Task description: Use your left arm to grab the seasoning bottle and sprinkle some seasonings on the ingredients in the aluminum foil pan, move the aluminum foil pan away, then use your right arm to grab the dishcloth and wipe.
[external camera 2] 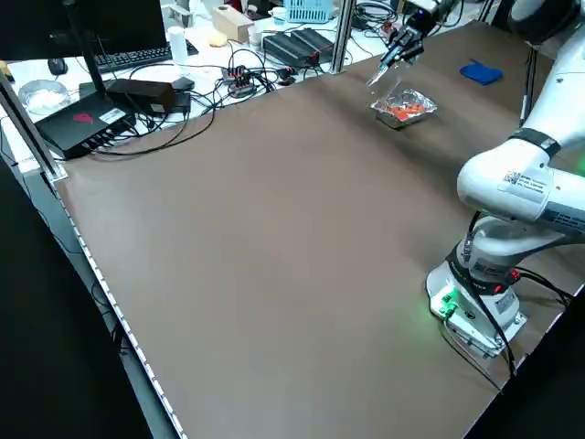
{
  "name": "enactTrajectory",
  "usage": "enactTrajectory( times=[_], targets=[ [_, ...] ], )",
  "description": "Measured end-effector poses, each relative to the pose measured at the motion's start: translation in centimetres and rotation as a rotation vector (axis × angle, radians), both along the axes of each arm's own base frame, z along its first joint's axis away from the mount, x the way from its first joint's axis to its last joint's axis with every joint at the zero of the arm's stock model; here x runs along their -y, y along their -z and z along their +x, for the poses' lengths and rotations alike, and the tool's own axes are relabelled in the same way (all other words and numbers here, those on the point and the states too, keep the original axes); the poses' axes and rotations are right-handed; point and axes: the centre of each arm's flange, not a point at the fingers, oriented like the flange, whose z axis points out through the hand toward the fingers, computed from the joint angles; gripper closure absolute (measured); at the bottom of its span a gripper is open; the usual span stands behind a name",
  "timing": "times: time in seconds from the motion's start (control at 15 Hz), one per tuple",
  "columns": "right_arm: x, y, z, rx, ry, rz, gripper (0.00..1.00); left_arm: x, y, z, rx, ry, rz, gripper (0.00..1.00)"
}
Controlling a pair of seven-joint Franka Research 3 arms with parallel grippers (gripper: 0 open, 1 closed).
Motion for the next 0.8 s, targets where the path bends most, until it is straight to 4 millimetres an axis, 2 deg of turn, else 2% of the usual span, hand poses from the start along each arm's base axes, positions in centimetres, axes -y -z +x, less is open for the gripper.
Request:
enactTrajectory(
  times=[0.2,0.47,0.6,0.8],
  targets=[
    [0.0,0.0,0.0,0.000,0.000,0.000,0.00,-4.1,-6.0,1.6,-0.066,-0.026,-0.197,0.77],
    [0.0,0.0,0.0,0.000,0.001,0.000,0.00,-12.7,-16.2,3.0,-0.124,0.014,-0.484,0.77],
    [0.1,0.0,0.0,-0.001,0.001,0.000,0.00,-16.9,-18.8,3.5,-0.152,0.036,-0.597,0.77],
    [0.1,0.0,0.0,-0.001,0.001,0.000,0.00,-22.6,-19.1,4.8,-0.209,0.067,-0.720,0.77]
  ],
)
